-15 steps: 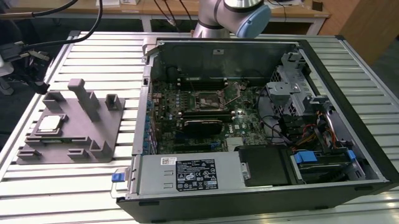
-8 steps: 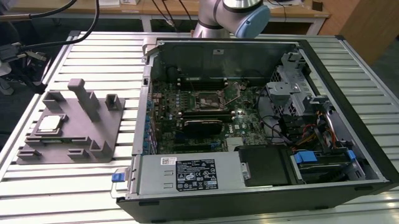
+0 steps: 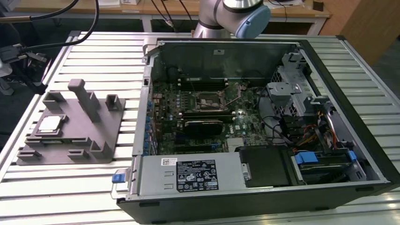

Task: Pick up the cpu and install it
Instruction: 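Pick up the cpu and move it towards the insertion slot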

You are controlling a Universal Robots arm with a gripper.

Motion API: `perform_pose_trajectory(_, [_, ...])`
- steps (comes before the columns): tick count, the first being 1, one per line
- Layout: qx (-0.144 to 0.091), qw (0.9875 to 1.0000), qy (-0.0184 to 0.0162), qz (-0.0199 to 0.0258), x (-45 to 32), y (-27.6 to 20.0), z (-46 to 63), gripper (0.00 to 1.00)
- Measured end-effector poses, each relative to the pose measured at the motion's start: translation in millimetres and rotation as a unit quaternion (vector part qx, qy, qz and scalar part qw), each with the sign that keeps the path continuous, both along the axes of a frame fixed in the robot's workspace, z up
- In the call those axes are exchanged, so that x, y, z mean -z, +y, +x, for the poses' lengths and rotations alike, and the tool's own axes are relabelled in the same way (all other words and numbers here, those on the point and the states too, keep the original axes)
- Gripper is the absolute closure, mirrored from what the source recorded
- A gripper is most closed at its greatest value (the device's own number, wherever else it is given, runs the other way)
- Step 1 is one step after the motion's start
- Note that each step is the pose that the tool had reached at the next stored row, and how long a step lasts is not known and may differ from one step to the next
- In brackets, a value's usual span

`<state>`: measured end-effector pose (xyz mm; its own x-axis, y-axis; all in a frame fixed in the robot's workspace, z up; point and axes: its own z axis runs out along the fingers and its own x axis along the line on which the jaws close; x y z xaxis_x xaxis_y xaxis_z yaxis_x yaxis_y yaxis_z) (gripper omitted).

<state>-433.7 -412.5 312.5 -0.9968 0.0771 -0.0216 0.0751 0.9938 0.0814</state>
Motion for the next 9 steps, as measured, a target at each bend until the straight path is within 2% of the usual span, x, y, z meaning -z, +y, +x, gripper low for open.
perform_pose_trajectory(9, [0.0,1.0,0.0,0.0,0.2,0.0,0.0,0.89])
